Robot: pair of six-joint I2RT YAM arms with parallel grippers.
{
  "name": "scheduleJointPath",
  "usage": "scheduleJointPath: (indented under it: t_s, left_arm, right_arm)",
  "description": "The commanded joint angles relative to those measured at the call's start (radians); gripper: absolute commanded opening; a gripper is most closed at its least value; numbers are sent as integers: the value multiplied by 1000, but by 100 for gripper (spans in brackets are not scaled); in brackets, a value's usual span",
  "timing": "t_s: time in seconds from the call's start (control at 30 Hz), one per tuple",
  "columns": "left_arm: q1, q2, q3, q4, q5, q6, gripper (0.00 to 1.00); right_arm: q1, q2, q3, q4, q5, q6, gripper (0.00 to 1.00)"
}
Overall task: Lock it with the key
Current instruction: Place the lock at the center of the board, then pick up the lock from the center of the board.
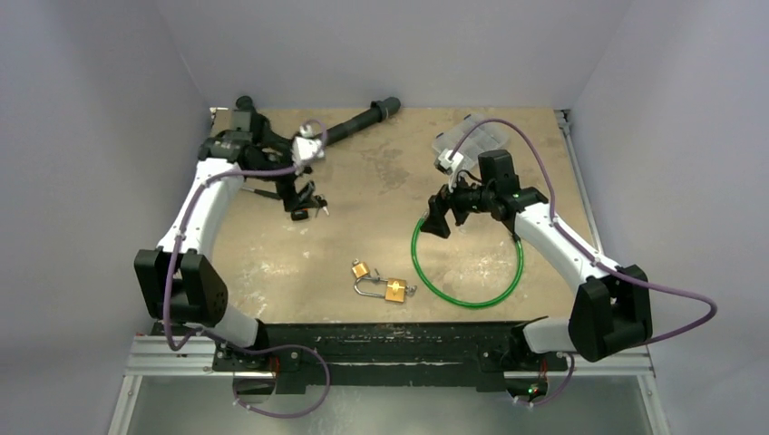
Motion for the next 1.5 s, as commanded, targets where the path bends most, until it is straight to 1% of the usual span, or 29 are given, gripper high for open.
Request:
scheduleJointPath:
  t_s: [0.0,0.03,0.1,0.17,0.27,0.37,0.47,0.6,0.63,0.77,0.9,1.0,1.13,1.4,1.47]
  left_arm:
    - [-166,17,-44,-191,-13,421,95]
    - [-186,28,-39,-227,-22,450,94]
    - [-207,41,-44,-256,8,456,92]
    - [-247,21,-90,-226,21,427,90]
    - [-336,-74,-241,-2,-1,243,88]
    - [-471,-138,-374,213,-91,66,89]
    - [-593,-155,-457,352,-156,-54,93]
    - [-722,-148,-552,565,-195,-209,97]
    - [-752,-141,-565,604,-203,-251,98]
    - [-850,-103,-602,702,-243,-324,100]
    - [-888,-68,-632,757,-277,-340,100]
    - [-896,-29,-634,767,-301,-358,100]
    - [-896,1,-654,816,-342,-380,100]
    - [-904,44,-690,840,-351,-361,99]
    - [-911,63,-692,851,-372,-365,97]
  right_arm:
    - [0,-1,21,-221,-63,-156,97]
    - [1,-3,14,-244,-68,-166,96]
    - [0,-36,-34,-238,-55,-163,95]
    - [5,-83,-91,-192,-27,-138,95]
    - [10,-114,-130,-168,15,-131,96]
    - [10,-119,-138,-159,61,-136,95]
    - [7,-121,-138,-145,98,-118,96]
    - [-9,-123,-144,-130,168,-110,96]
    - [-17,-122,-144,-124,171,-102,96]
    - [-52,-109,-125,-113,174,-73,96]
    - [-99,-102,-119,-89,167,-37,96]
    - [-148,-102,-124,-67,160,1,96]
    - [-204,-119,-124,-73,145,9,96]
    - [-233,-184,-130,-109,126,-5,97]
    - [-236,-201,-136,-117,131,-14,97]
